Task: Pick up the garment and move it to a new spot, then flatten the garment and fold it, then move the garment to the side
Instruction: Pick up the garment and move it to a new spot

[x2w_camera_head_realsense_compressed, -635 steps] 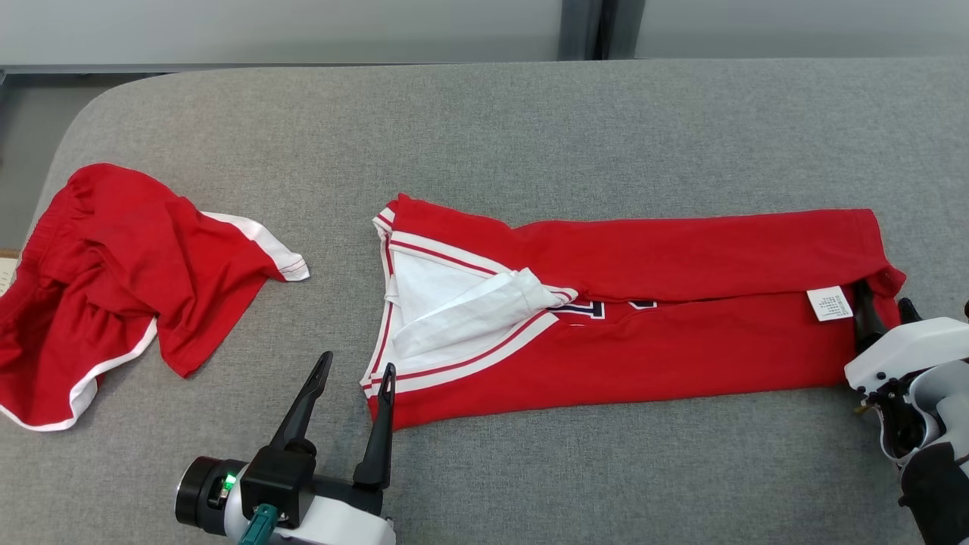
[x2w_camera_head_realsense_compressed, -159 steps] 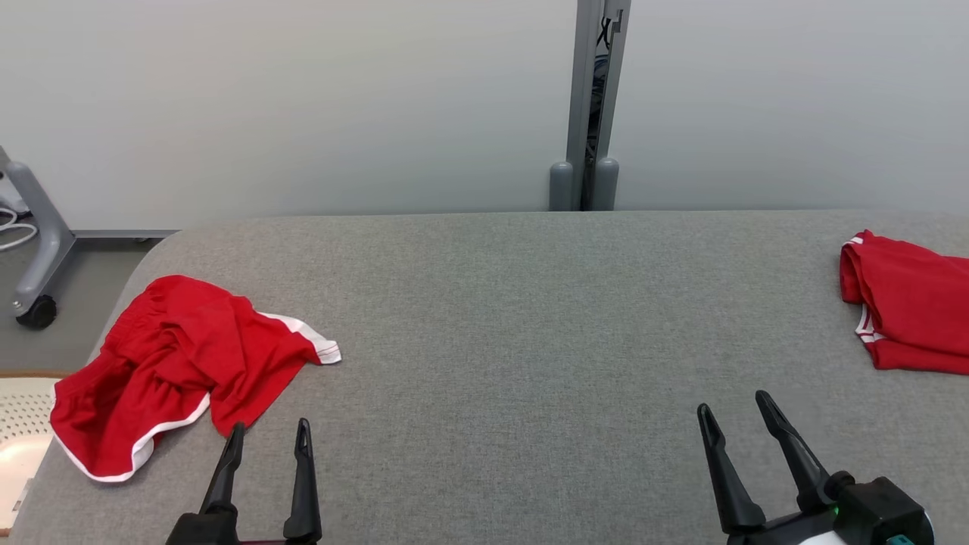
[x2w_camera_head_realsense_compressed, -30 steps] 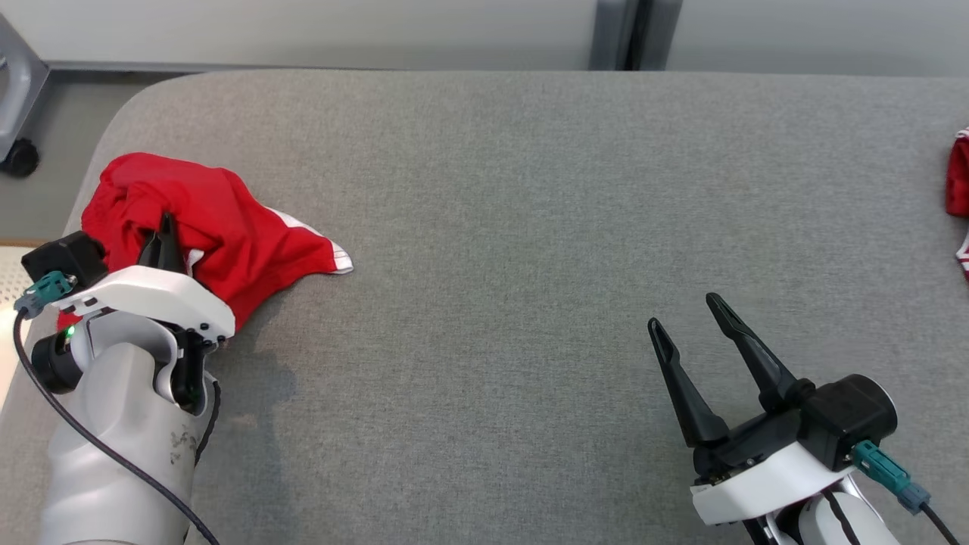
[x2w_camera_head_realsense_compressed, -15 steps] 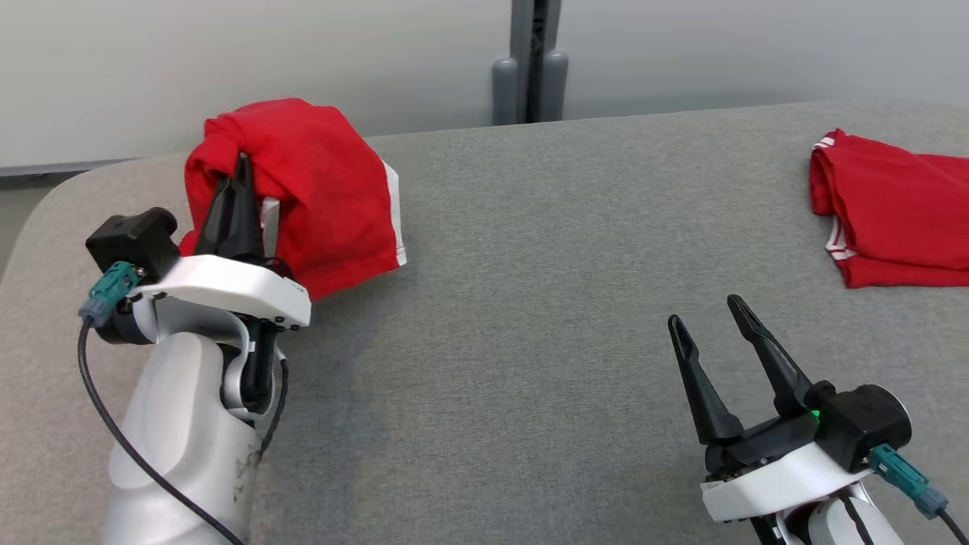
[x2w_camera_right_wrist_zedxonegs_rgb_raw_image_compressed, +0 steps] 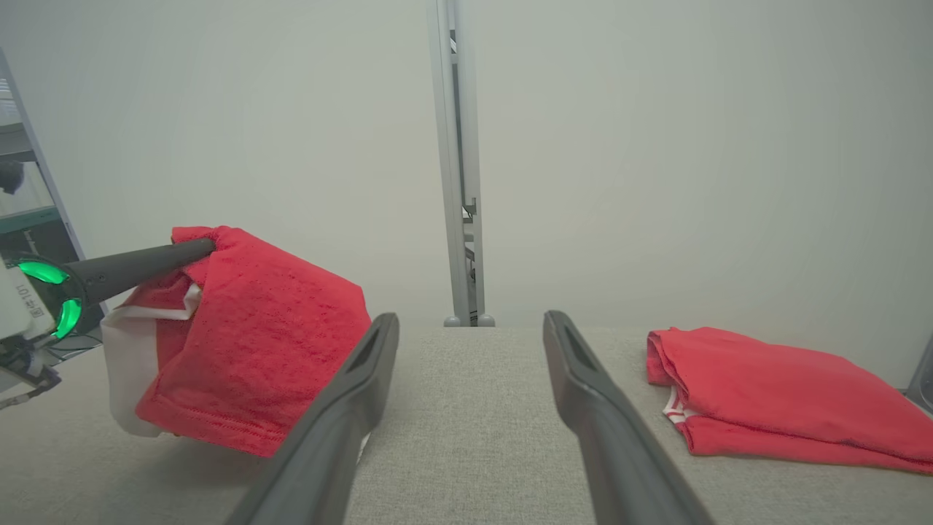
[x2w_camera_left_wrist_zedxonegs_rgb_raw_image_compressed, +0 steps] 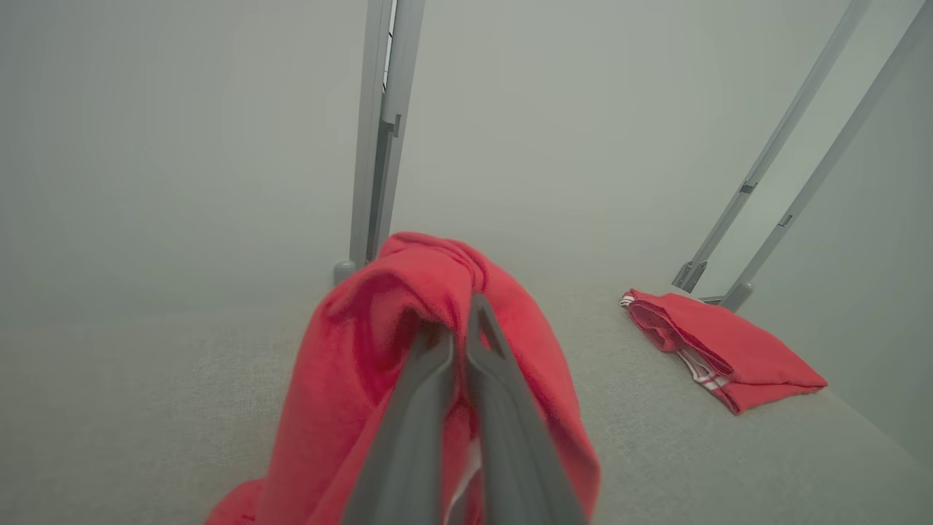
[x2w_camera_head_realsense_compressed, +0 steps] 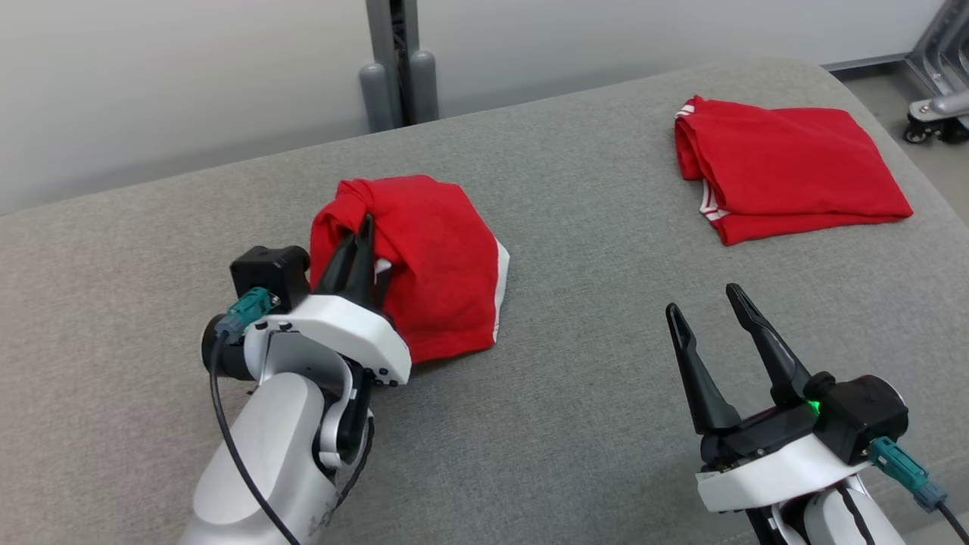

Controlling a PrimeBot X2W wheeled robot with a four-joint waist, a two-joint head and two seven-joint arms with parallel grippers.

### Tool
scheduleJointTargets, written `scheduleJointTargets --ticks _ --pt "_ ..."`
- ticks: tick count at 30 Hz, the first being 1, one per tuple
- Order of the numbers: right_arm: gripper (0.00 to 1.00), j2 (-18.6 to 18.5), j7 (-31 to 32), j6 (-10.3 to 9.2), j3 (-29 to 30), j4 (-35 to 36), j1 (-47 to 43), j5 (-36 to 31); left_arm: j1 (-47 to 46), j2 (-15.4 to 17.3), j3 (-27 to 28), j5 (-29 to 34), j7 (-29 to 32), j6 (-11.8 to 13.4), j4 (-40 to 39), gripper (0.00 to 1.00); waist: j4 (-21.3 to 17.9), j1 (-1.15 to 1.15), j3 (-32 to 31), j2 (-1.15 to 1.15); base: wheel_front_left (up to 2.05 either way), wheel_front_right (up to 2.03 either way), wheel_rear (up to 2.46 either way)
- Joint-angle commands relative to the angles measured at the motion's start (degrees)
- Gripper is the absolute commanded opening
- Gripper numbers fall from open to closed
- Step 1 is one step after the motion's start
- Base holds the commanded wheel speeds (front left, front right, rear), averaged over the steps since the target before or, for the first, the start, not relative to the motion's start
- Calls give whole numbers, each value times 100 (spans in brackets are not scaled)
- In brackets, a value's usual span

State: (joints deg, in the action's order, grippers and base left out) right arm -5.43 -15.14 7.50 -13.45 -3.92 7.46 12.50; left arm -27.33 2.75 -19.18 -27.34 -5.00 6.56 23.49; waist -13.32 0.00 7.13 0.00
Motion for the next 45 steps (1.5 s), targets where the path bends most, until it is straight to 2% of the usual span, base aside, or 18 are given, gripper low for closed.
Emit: scheduleJointTargets --ticks 1,8,9,10,11,16,20,27,34,39,45 --pt "100 7 -5 -1 -19 28 65 -2 13 32 -157 -135 -95 43 139 0 -226 0 132 0 0 0 0" --pt "100 58 -5 -2 -72 23 160 20 -274 31 -983 -690 -460 -6 755 0 -456 0 331 0 0 0 0" --pt "100 62 -5 -2 -80 15 165 16 -334 27 -1142 -787 -570 -29 814 38 -474 0 358 0 0 0 0" --pt "100 63 -5 -2 -80 8 174 16 -386 27 -1291 -871 -654 -19 873 85 -486 0 386 0 0 0 0" --pt "100 66 -5 -2 -79 0 184 10 -436 26 -1457 -929 -734 -39 902 100 -489 0 409 0 0 0 0" --pt "100 66 -5 -2 20 22 154 -23 -589 29 -1901 -1209 -961 68 717 100 -402 0 421 0 0 0 0" --pt "100 116 -5 -2 128 71 133 117 -401 34 -1921 -1151 -1002 111 516 100 -240 0 324 0 0 0 0" --pt "100 85 -4 -2 127 129 8 109 320 307 -1606 -1229 -1016 248 -324 100 226 0 50 0 0 0 0" --pt "100 58 -5 -2 102 65 -252 111 1293 681 -1185 -931 -1016 418 -1483 100 813 0 -262 0 0 0 0" --pt "100 73 -5 -2 136 45 -413 111 1888 741 -840 -819 -1017 359 -1716 100 1085 0 -444 0 0 0 0" --pt "100 29 -4 -2 249 66 -657 111 2472 771 -326 -95 -1018 498 -1949 100 1297 0 -714 0 0 0 0"
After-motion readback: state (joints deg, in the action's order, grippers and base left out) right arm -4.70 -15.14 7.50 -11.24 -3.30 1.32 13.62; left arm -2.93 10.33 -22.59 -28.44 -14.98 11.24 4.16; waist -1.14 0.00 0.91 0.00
